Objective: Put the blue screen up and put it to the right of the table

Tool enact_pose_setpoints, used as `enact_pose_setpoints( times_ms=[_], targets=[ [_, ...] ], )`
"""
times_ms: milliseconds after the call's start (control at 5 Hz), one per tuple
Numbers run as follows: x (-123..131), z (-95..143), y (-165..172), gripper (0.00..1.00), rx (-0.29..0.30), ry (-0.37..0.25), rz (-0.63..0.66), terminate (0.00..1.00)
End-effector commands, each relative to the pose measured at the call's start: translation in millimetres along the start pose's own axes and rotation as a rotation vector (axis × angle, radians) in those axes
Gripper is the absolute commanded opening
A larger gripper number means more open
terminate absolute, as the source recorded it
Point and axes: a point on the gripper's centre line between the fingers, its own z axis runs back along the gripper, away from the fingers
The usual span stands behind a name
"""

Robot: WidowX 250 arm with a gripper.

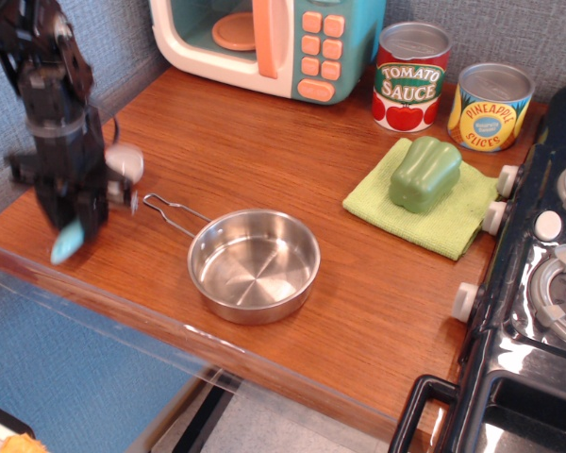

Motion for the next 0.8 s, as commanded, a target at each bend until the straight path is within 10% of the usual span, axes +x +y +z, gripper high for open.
enact_pose_setpoints(
  times_ms=[0,600],
  targets=[
    [13,115,-74,0.00,-0.015,-0.186,-0.145,0.00],
    [-35,75,-220,0.00,-0.220,-0.068,-0.551,0.00]
  ],
)
